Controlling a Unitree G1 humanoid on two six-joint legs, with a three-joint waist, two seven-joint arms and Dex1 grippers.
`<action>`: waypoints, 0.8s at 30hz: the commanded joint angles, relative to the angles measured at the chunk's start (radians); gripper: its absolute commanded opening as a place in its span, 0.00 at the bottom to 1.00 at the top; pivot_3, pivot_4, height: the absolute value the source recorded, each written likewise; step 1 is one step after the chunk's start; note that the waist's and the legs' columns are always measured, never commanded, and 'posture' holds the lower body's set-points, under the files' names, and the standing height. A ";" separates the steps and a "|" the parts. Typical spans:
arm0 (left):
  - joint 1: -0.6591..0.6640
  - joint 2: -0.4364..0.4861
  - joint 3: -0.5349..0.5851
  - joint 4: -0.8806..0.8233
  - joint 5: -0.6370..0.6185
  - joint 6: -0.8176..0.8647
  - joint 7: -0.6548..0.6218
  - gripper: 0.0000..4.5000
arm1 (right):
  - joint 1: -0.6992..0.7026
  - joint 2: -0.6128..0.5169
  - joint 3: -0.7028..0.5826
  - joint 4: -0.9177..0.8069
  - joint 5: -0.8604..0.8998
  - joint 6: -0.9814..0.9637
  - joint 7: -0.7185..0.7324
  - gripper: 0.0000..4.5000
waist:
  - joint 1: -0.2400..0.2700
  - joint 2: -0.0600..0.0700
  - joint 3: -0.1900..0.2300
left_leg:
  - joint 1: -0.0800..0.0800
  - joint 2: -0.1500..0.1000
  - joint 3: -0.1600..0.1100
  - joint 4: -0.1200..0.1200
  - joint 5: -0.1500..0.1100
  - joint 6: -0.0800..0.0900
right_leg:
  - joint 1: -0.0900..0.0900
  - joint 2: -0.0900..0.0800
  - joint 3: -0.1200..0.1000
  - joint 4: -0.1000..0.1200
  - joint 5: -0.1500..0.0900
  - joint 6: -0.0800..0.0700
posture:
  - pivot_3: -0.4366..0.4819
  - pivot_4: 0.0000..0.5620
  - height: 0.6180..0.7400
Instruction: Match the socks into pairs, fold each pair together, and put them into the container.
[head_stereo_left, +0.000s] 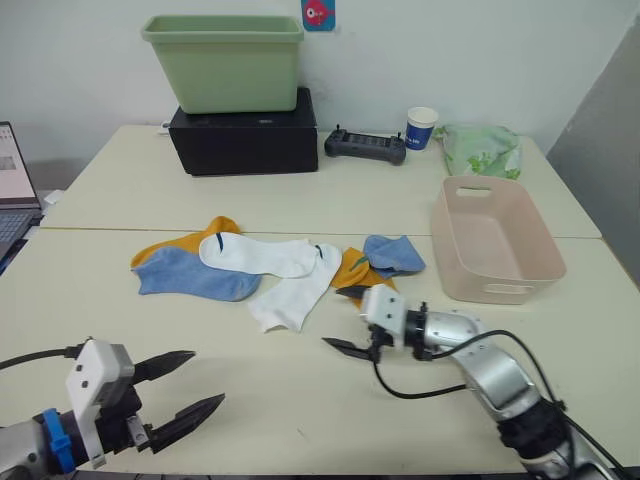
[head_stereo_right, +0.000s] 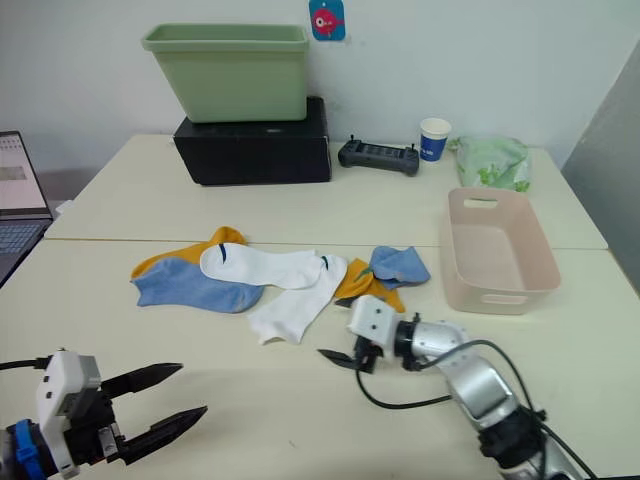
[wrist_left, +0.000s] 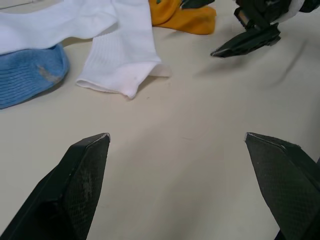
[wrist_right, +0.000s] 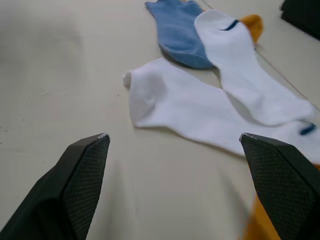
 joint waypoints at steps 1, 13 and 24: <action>0.011 0.002 0.038 -0.037 -0.016 -0.004 -0.005 1.00 | -0.057 0.066 0.056 0.064 -0.060 -0.054 -0.021 0.99 | 0.000 0.000 0.000 | -0.001 0.000 -0.001 0.000 0.001 -0.001 | -0.001 0.000 0.000 0.000 0.000 0.000 | 0.48 0.27 0.84; -0.051 0.024 0.017 -0.061 -0.030 0.061 0.056 1.00 | -0.103 0.228 0.088 0.196 -0.125 -0.030 -0.083 0.47 | 0.000 -0.001 -0.001 | -0.002 0.001 -0.004 0.000 0.002 -0.003 | -0.001 -0.002 -0.004 0.001 0.000 0.000 | 0.48 0.27 0.84; -0.054 0.011 0.007 -0.074 -0.022 0.077 0.071 1.00 | -0.105 0.169 0.083 0.136 -0.071 -0.039 0.041 0.01 | -0.001 0.000 0.000 | -0.003 0.000 -0.005 0.000 0.002 -0.003 | -0.001 -0.002 -0.005 0.001 0.000 0.000 | 0.48 0.27 0.84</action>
